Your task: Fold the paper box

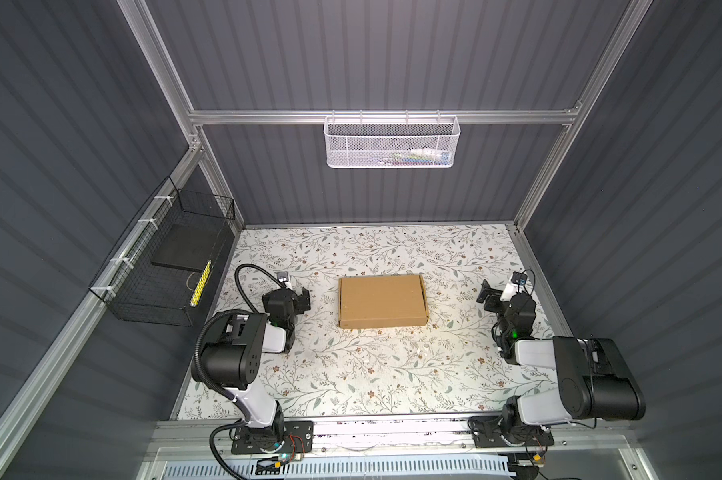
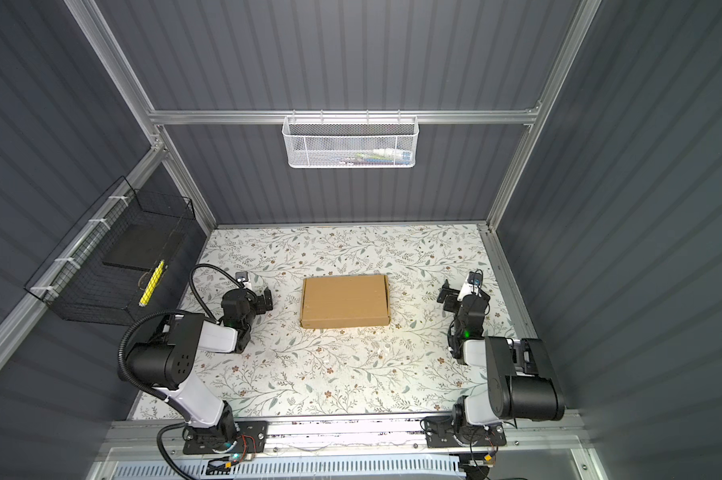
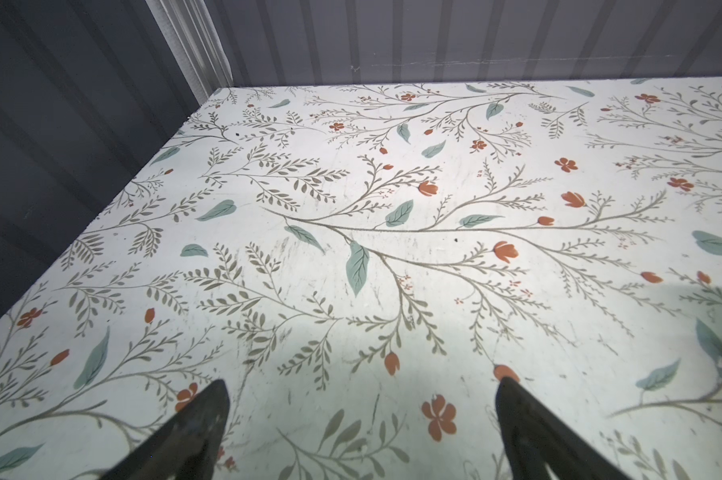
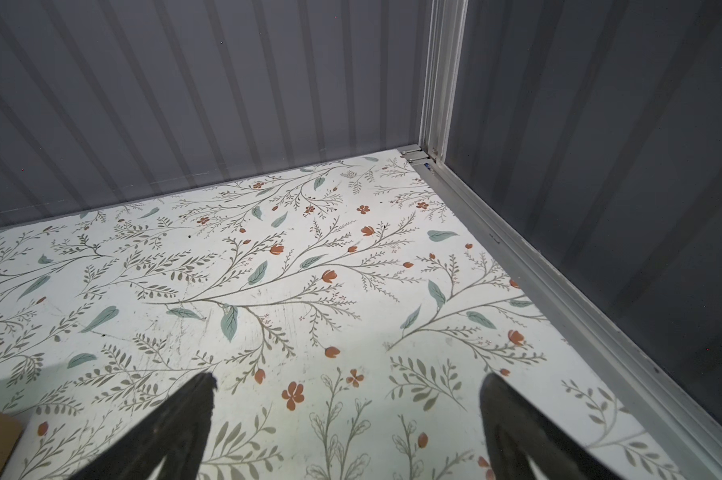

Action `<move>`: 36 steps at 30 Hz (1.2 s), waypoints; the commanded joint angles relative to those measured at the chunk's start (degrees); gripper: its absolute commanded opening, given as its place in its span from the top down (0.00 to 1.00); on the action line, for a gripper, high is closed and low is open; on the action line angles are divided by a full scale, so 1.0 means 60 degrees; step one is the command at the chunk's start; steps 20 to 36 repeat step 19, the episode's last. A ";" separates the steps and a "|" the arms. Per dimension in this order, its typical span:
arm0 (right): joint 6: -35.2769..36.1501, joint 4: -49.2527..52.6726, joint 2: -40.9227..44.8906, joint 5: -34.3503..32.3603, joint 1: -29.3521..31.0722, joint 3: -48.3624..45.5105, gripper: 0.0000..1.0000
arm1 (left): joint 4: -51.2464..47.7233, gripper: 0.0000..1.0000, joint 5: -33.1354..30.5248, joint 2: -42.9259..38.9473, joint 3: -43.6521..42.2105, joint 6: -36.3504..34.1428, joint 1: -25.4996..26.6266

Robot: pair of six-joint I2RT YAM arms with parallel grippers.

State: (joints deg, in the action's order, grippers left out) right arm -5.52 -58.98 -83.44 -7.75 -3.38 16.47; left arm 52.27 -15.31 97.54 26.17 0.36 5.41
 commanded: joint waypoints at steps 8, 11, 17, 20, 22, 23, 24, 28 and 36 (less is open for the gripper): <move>0.0100 0.0118 -0.0010 0.0001 0.0094 0.0141 0.01 | 0.0004 0.00 0.0066 0.0118 0.0120 -0.0115 -0.0081; 0.0100 0.0118 -0.0010 0.0021 0.0095 0.0141 0.01 | 0.0002 0.00 0.0066 0.0121 0.0120 -0.0104 -0.0081; 0.0100 0.0118 -0.0010 0.0011 0.0101 0.0141 0.01 | -0.0011 0.00 0.0072 0.0135 0.0135 -0.0089 -0.0081; 0.0100 0.0118 -0.0010 0.0005 0.0108 0.0141 0.01 | -0.0011 0.00 0.0061 0.0136 0.0135 -0.0089 -0.0081; 0.0100 0.0118 -0.0010 0.0005 0.0108 0.0141 0.01 | -0.0011 0.00 0.0061 0.0136 0.0135 -0.0089 -0.0081; 0.0100 0.0118 -0.0010 0.0005 0.0108 0.0141 0.01 | -0.0011 0.00 0.0061 0.0136 0.0135 -0.0089 -0.0081; 0.0100 0.0118 -0.0010 0.0005 0.0108 0.0141 0.01 | -0.0011 0.00 0.0061 0.0136 0.0135 -0.0089 -0.0081; 0.0100 0.0118 -0.0010 0.0005 0.0108 0.0141 0.01 | -0.0011 0.00 0.0061 0.0136 0.0135 -0.0089 -0.0081; 0.0100 0.0118 -0.0010 0.0005 0.0108 0.0141 0.01 | -0.0011 0.00 0.0061 0.0136 0.0135 -0.0089 -0.0081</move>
